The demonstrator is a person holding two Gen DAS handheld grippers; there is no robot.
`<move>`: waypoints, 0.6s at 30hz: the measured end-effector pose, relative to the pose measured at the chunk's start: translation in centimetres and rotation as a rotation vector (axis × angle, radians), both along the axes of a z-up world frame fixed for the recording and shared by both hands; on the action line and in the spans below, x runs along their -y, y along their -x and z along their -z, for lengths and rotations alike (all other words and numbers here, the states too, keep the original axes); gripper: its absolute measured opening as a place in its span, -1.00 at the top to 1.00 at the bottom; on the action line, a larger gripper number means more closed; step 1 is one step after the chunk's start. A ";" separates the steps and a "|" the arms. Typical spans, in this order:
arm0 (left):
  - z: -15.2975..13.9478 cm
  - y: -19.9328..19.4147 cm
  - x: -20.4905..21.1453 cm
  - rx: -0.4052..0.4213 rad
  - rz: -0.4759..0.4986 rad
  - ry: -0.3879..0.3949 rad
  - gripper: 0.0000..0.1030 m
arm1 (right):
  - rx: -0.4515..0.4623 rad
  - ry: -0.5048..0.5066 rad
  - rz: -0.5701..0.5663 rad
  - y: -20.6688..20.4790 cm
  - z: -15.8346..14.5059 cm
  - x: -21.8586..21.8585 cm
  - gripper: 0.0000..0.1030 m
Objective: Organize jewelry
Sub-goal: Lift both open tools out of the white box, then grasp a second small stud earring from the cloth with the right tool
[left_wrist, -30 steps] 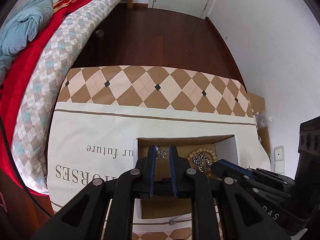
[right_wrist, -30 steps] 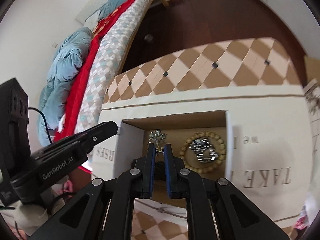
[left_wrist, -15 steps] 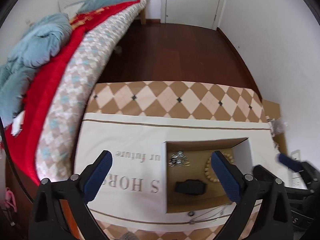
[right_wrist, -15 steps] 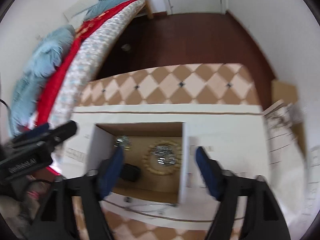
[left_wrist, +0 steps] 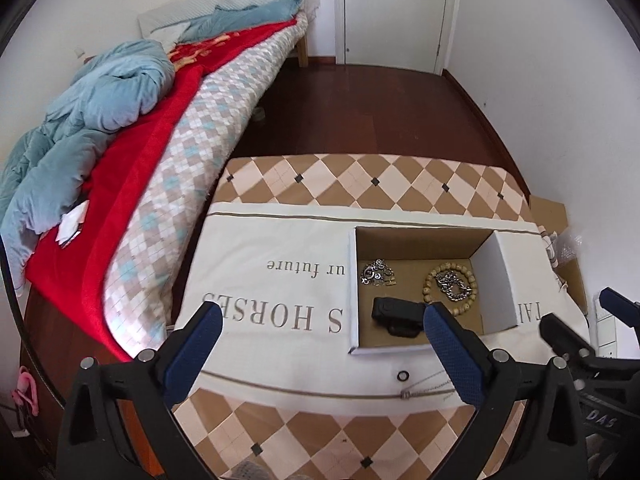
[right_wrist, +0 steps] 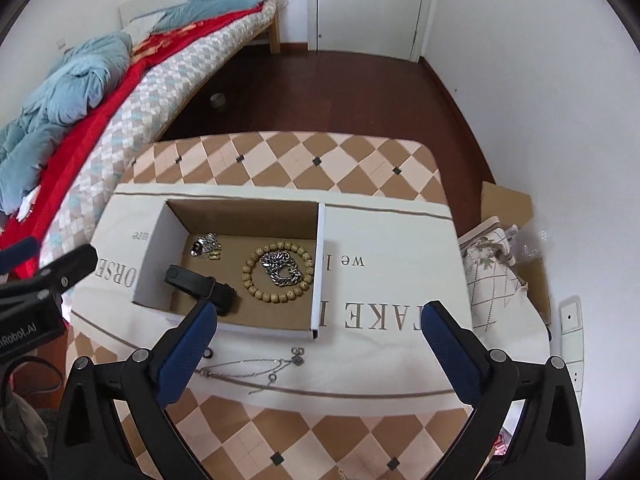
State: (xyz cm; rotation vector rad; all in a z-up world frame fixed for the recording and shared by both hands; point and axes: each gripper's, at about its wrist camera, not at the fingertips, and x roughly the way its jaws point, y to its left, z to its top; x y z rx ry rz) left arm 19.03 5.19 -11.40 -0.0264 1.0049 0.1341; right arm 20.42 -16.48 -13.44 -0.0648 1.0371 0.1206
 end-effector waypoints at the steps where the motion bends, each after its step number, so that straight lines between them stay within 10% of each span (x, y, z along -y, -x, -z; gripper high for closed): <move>1: -0.5 0.6 0.0 0.014 -0.004 -0.002 -0.99 | 0.013 -0.004 0.003 0.4 -0.6 0.1 -1.00; 11: -1.3 5.9 -0.1 0.108 -0.099 -0.121 -0.99 | 0.039 -0.116 0.039 5.1 -0.5 2.3 -0.98; 15: 2.6 5.7 0.0 0.040 -0.125 -0.164 -0.99 | -0.010 -0.107 0.046 4.5 5.0 2.2 -0.10; 18: 5.4 5.5 0.0 -0.004 -0.144 -0.171 -0.99 | -0.035 -0.105 0.041 3.6 9.0 1.8 -0.09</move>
